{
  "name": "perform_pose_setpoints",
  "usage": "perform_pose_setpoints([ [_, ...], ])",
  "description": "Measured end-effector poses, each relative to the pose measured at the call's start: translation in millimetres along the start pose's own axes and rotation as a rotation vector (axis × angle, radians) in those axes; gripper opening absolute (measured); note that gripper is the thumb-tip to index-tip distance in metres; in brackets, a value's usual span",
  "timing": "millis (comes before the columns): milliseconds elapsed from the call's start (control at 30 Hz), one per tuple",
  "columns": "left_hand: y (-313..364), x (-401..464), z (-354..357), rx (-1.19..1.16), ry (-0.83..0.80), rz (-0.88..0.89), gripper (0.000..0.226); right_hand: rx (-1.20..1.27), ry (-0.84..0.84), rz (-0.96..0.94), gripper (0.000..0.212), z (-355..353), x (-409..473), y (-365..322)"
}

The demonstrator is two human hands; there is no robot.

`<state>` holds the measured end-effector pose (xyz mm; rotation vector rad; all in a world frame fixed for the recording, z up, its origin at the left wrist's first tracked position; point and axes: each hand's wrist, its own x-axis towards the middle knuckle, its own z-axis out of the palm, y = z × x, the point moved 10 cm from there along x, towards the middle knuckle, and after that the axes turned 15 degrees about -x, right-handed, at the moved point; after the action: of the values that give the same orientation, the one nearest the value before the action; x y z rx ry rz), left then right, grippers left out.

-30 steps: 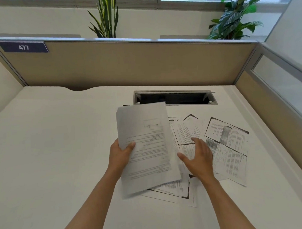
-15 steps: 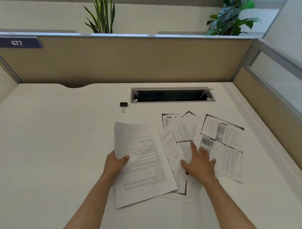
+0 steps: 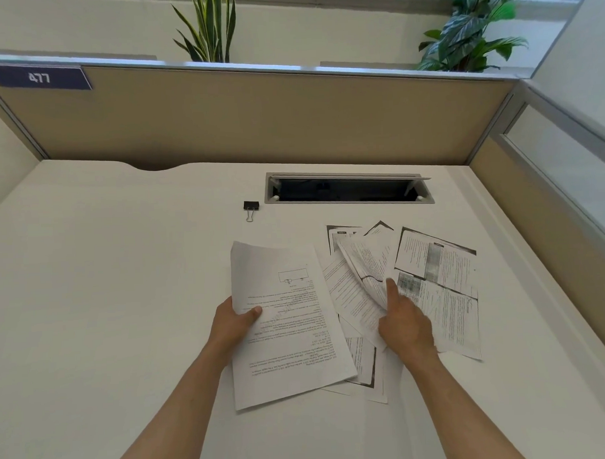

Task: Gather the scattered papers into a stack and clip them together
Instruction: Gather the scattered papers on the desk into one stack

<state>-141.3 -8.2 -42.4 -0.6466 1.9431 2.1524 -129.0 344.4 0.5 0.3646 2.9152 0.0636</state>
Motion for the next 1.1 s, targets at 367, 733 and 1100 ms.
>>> perform_pose_setpoints([
  [367,-7,3,2,-0.135,-0.037,-0.085,0.033,0.149,0.185,-0.096,0.065,-55,-18,-40],
  [733,-10,-1,3,-0.213,-0.052,-0.202,0.064,0.182,-0.071,-0.642,0.072,-22,-91,-179],
  [1100,-13,7,-4,-0.118,-0.024,-0.078,0.039,-0.054,-0.01,-0.492,0.089,30,-42,-125],
])
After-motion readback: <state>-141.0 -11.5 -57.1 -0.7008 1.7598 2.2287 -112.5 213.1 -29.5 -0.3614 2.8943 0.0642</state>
